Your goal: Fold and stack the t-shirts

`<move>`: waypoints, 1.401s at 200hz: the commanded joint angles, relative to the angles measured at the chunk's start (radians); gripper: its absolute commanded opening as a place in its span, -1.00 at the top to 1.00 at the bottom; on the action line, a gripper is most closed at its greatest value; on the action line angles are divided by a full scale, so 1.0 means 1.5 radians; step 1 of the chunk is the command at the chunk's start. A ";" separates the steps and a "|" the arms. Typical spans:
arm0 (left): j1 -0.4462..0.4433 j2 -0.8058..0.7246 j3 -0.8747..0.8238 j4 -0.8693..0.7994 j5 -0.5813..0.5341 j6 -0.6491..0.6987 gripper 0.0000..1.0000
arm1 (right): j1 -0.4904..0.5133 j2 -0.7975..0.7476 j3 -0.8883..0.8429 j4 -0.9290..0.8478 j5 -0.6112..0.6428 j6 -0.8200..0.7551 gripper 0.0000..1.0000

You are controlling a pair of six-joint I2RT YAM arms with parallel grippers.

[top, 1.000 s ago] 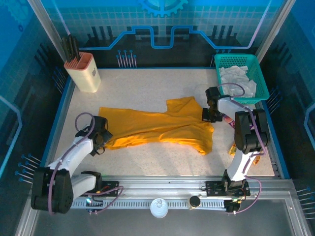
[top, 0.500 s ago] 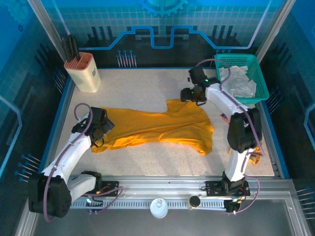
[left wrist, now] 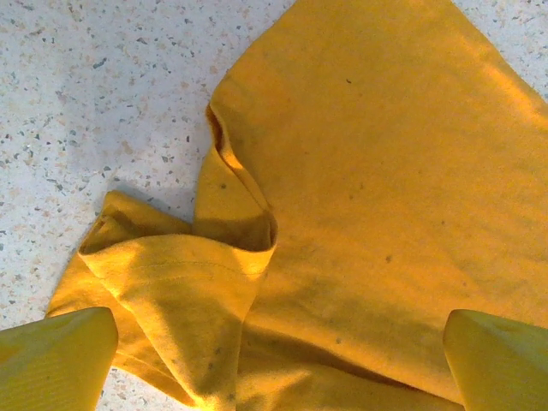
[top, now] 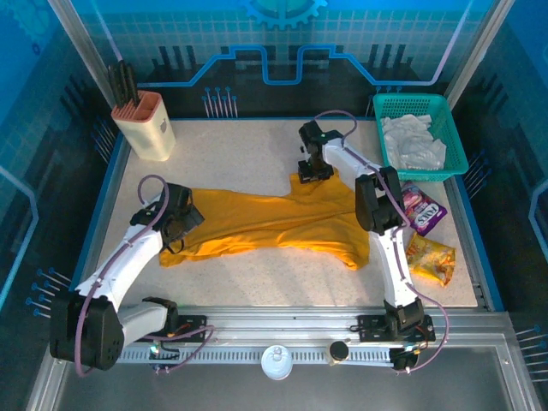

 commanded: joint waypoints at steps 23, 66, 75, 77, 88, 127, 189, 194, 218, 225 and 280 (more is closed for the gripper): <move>-0.004 0.007 0.041 -0.014 -0.014 0.028 -0.97 | -0.009 0.117 0.118 -0.089 -0.040 0.050 0.25; -0.004 0.012 0.059 -0.026 -0.019 0.048 -0.98 | -0.063 0.243 0.313 -0.132 -0.113 0.100 0.29; -0.003 0.015 0.064 -0.027 -0.020 0.055 -0.98 | -0.075 0.260 0.342 -0.133 -0.123 0.109 0.29; -0.004 0.016 0.065 -0.027 -0.021 0.056 -0.99 | -0.078 0.263 0.348 -0.132 -0.125 0.112 0.29; -0.004 0.024 0.071 -0.029 -0.022 0.065 -0.98 | -0.093 0.273 0.367 -0.121 -0.139 0.124 0.28; -0.004 0.067 0.079 0.004 -0.007 0.101 -0.98 | -0.139 0.279 0.394 -0.048 -0.182 0.166 0.21; -0.020 0.193 0.119 0.059 0.033 0.125 -0.94 | -0.164 0.258 0.420 0.046 -0.278 0.172 0.08; -0.025 0.196 0.124 0.059 0.030 0.125 -0.93 | -0.162 0.248 0.417 0.043 -0.281 0.164 0.08; -0.042 0.199 0.138 0.053 0.024 0.120 -0.84 | -0.146 0.151 0.345 0.042 -0.264 0.114 -0.02; -0.047 0.197 0.141 0.046 0.024 0.118 -0.82 | -0.140 0.109 0.304 0.048 -0.253 0.099 -0.07; -0.091 0.157 0.121 -0.025 0.031 0.111 -0.78 | -0.065 -0.267 -0.144 0.120 -0.113 -0.017 -0.43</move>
